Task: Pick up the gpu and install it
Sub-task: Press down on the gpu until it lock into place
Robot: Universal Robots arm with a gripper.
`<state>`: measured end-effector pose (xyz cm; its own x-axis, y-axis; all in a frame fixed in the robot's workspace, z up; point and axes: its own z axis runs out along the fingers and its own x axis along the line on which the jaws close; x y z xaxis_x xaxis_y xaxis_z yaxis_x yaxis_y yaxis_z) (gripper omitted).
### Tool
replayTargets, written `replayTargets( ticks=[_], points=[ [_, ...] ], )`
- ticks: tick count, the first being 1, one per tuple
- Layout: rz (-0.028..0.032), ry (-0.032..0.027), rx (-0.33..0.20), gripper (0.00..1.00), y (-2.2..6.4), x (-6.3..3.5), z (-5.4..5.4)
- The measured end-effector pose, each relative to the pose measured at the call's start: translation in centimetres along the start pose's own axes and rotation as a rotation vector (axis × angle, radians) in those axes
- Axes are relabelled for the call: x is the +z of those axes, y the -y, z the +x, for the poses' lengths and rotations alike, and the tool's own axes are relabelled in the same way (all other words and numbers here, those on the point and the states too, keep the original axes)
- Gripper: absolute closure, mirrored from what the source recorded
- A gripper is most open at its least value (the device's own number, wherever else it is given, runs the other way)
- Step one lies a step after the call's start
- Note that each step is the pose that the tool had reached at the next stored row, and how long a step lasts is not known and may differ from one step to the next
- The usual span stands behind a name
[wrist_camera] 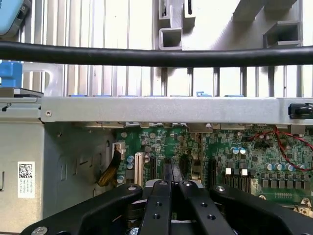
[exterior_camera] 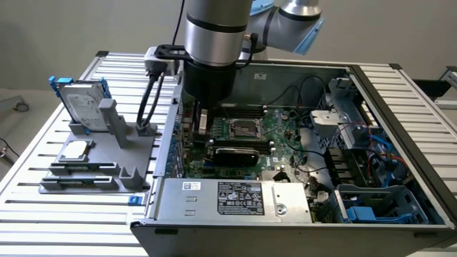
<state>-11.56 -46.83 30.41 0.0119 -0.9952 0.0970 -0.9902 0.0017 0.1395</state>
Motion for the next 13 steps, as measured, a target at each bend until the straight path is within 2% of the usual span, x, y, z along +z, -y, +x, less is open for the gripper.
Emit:
replayTargets(
  ticks=[4, 6, 13],
  points=[
    [-0.0253, 0.0, -0.002, 0.89, -0.13, 0.02, -0.08],
    [-0.0347, 0.0, -0.003, 0.89, -0.2, 0.03, -0.12],
    [-0.0494, 0.0, -0.005, 0.89, -0.42, 0.06, -0.3]
  ],
)
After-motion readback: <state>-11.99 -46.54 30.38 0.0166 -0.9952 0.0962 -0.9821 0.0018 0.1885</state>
